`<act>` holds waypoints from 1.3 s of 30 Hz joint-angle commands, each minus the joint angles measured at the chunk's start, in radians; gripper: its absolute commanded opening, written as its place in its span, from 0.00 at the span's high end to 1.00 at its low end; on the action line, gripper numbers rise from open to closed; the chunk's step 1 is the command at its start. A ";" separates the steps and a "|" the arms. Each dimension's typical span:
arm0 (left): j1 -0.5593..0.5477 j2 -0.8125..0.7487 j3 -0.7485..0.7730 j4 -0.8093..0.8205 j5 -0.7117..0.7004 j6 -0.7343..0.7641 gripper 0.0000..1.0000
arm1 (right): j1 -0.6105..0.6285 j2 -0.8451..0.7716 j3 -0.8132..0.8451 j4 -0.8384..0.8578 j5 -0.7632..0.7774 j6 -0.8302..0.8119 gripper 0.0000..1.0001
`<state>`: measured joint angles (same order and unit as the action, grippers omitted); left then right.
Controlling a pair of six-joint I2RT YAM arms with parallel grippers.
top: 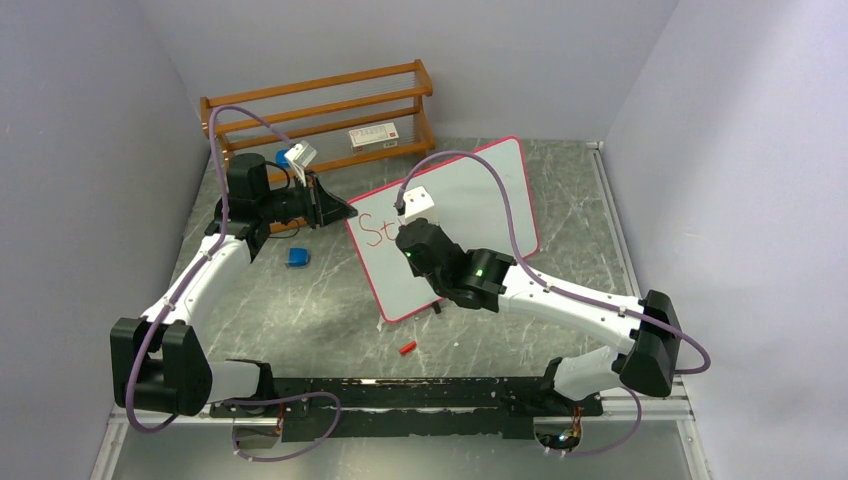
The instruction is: Write a sentence on the whiteboard
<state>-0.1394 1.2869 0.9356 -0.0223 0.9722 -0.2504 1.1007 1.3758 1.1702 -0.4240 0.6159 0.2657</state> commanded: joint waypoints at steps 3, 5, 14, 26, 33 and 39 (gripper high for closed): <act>-0.026 0.023 -0.006 -0.062 -0.001 0.058 0.95 | -0.007 -0.003 0.000 0.046 0.011 -0.018 1.00; -0.028 0.023 -0.008 -0.060 0.000 0.057 0.95 | -0.007 -0.004 0.005 0.057 0.019 -0.027 1.00; -0.028 0.025 -0.006 -0.062 0.000 0.059 0.95 | -0.007 0.004 0.025 0.096 0.032 -0.054 1.00; -0.028 0.028 -0.006 -0.065 0.000 0.059 0.95 | -0.016 0.016 0.039 0.129 0.053 -0.079 1.00; -0.028 0.028 -0.005 -0.065 0.000 0.060 0.95 | -0.029 0.009 0.037 0.132 0.059 -0.080 1.00; -0.028 0.028 -0.005 -0.065 0.001 0.059 0.95 | -0.038 0.004 0.029 0.121 0.058 -0.069 1.00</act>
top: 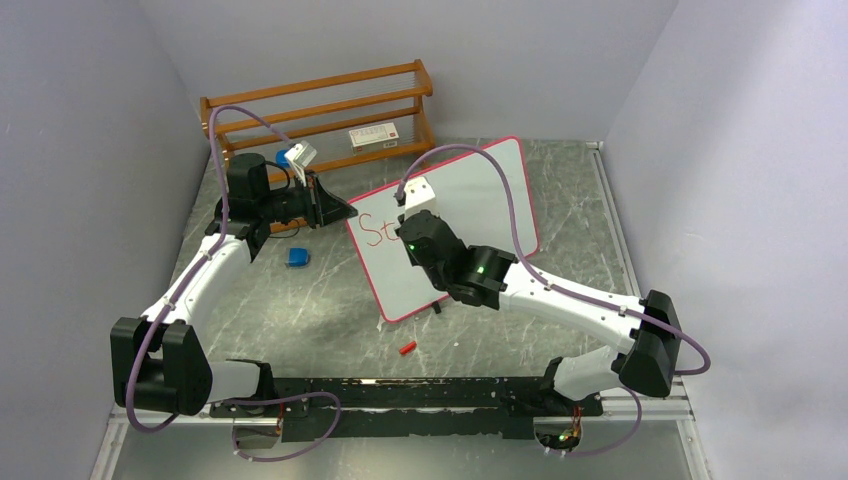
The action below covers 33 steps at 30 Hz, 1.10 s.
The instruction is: Write a sentence on the whiteboard
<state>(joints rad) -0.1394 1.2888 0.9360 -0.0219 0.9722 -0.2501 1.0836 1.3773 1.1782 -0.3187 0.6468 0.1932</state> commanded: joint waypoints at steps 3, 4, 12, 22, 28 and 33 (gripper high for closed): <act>-0.028 0.026 -0.006 -0.065 -0.001 0.058 0.95 | -0.024 -0.002 0.015 0.010 0.028 0.010 1.00; -0.028 0.025 -0.005 -0.065 -0.001 0.058 0.95 | -0.026 -0.001 0.015 0.005 0.030 0.015 1.00; -0.028 0.024 -0.007 -0.064 -0.002 0.057 0.95 | -0.030 -0.023 0.000 -0.009 0.033 0.028 1.00; -0.028 0.023 -0.005 -0.067 -0.006 0.059 0.95 | -0.030 -0.065 -0.012 -0.012 -0.013 0.048 1.00; -0.029 0.024 -0.005 -0.069 -0.007 0.060 0.95 | -0.032 -0.088 -0.019 -0.041 -0.007 0.052 1.00; -0.028 0.024 -0.005 -0.068 -0.007 0.061 0.95 | -0.048 -0.082 -0.029 -0.046 -0.016 0.058 1.00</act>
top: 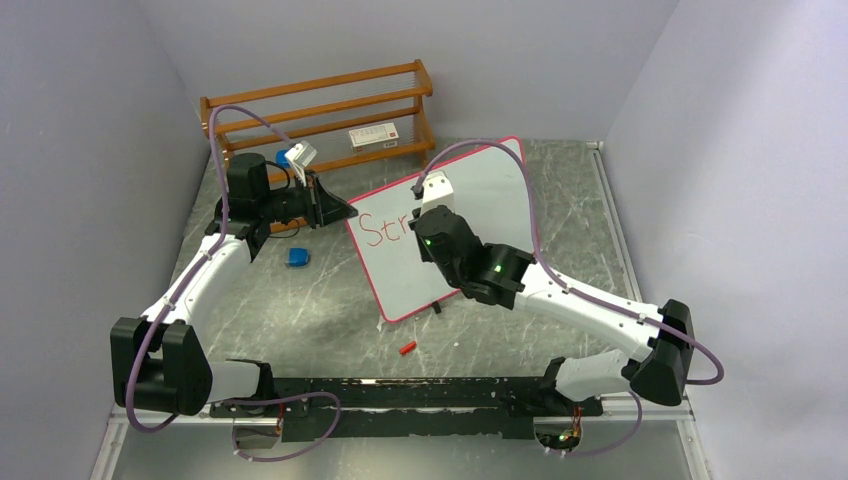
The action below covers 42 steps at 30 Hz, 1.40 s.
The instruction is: Write a sentence on the whiteboard
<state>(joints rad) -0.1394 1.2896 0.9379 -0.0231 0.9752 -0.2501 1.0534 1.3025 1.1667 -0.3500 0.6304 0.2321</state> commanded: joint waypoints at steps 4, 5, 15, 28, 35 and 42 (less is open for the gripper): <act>-0.028 0.025 -0.007 -0.067 -0.007 0.061 0.95 | -0.023 0.001 -0.017 -0.001 -0.011 0.015 1.00; -0.028 0.025 -0.007 -0.068 -0.007 0.061 0.95 | -0.023 0.003 -0.015 0.002 -0.011 0.015 1.00; -0.029 0.025 -0.007 -0.065 -0.004 0.060 0.95 | -0.033 0.027 -0.007 0.028 -0.015 0.006 1.00; -0.029 0.026 -0.008 -0.061 -0.001 0.056 0.95 | -0.042 0.044 -0.005 0.050 -0.030 0.000 1.00; -0.029 0.026 -0.007 -0.062 -0.002 0.056 0.95 | -0.041 0.046 -0.004 0.022 -0.062 0.005 1.00; -0.029 0.028 -0.007 -0.064 -0.004 0.058 0.95 | -0.040 0.039 -0.025 -0.013 -0.072 0.022 1.00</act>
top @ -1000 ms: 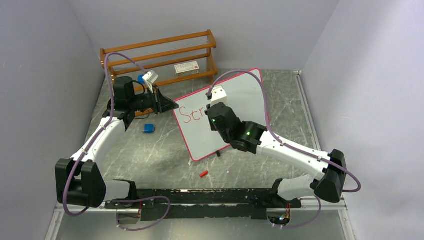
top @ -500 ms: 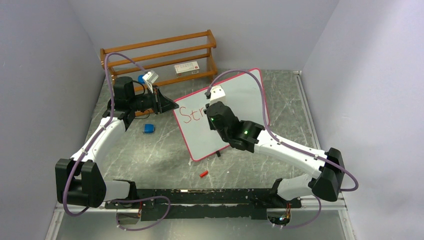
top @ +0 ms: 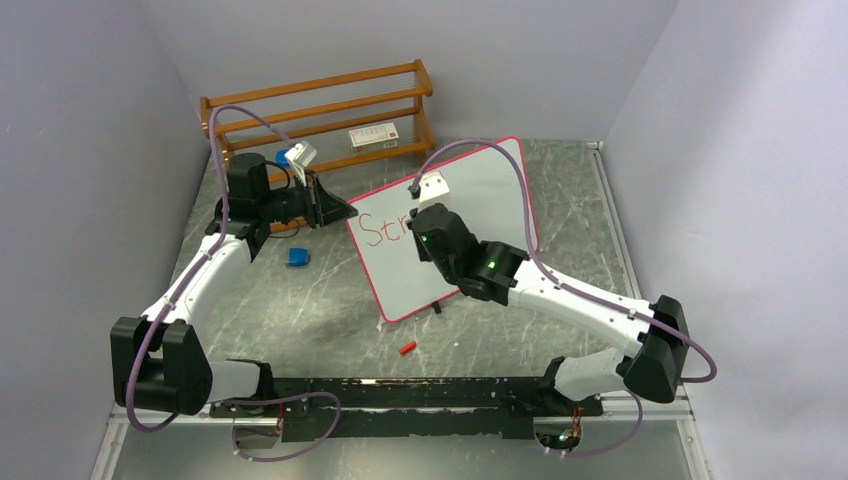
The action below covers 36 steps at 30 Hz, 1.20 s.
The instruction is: Write a sentence on the whiteboard
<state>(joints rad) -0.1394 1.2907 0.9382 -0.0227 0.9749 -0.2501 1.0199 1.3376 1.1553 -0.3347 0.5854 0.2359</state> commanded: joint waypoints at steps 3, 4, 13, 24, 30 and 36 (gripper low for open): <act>-0.029 0.028 -0.008 -0.065 -0.004 0.057 0.95 | -0.006 0.002 -0.023 -0.041 -0.038 0.024 1.00; -0.029 0.027 -0.007 -0.065 -0.005 0.057 0.95 | -0.007 0.001 -0.027 -0.046 -0.041 0.027 1.00; -0.029 0.026 -0.007 -0.065 -0.005 0.059 0.95 | -0.006 0.002 -0.045 -0.078 -0.031 0.036 1.00; -0.029 0.028 -0.008 -0.068 -0.007 0.061 0.95 | -0.007 -0.006 -0.043 -0.113 0.007 0.037 1.00; -0.031 0.028 -0.008 -0.068 -0.006 0.060 0.95 | -0.006 -0.014 -0.045 -0.108 0.046 0.038 1.00; -0.032 0.027 -0.007 -0.069 -0.007 0.063 0.95 | -0.006 -0.019 -0.039 -0.078 0.074 0.026 1.00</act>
<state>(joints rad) -0.1394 1.2942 0.9398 -0.0231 0.9714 -0.2493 1.0210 1.3296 1.1267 -0.4324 0.6109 0.2649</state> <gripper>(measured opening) 0.081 0.133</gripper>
